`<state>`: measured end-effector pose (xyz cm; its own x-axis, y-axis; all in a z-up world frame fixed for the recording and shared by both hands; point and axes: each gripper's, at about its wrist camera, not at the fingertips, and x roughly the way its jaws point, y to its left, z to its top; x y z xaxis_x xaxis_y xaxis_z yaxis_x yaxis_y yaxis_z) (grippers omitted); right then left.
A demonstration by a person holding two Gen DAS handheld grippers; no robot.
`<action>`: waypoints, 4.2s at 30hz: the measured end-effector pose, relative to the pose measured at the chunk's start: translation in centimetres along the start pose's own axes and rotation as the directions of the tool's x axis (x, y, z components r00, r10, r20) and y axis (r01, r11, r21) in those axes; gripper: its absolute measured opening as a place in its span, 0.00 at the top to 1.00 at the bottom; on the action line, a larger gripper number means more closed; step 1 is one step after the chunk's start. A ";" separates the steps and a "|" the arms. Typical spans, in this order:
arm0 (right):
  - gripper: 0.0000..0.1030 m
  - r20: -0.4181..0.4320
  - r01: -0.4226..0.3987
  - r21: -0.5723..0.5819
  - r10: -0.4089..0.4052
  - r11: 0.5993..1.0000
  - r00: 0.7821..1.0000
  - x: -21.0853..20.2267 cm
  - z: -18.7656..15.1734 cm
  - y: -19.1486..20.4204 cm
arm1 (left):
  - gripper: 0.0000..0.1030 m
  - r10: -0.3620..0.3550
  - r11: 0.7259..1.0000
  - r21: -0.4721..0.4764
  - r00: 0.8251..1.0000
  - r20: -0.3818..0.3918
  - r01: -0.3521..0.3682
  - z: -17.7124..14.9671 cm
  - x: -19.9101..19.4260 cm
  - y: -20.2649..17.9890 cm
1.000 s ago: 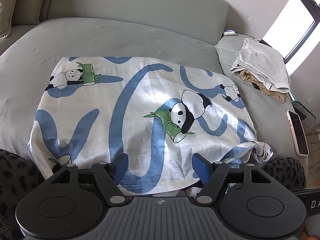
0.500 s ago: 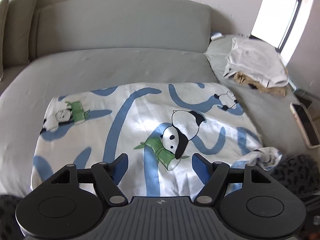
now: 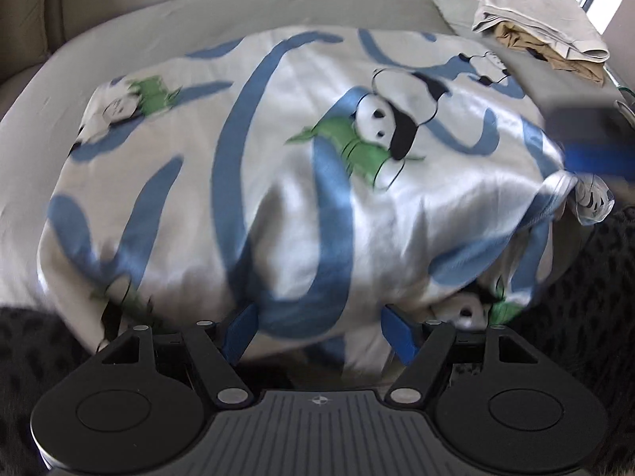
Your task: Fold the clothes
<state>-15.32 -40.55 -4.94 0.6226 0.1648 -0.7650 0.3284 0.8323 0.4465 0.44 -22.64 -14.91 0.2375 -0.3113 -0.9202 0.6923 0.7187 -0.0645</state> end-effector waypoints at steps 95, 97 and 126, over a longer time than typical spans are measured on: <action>0.25 0.188 -0.045 0.539 -0.068 0.841 0.980 1.9 0.1 -17.0 | 0.27 -0.064 0.997 0.044 0.988 0.142 0.058 4.3 0.6 -4.9; 0.30 0.196 -0.057 0.549 -0.062 0.834 0.979 2.8 0.1 -17.8 | 0.27 -0.068 0.997 0.053 0.989 0.130 0.061 4.3 1.2 -5.3; 0.99 0.329 0.104 0.130 -0.142 0.986 0.933 0.6 4.1 -5.0 | 0.28 0.041 0.972 -0.234 0.959 0.280 0.027 2.6 -7.0 8.0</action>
<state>-13.67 -46.73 -5.73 0.7683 -0.1388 -0.6249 0.4813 0.7689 0.4209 6.12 -16.33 -8.02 0.4467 -0.4429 -0.7774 0.5194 0.8358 -0.1778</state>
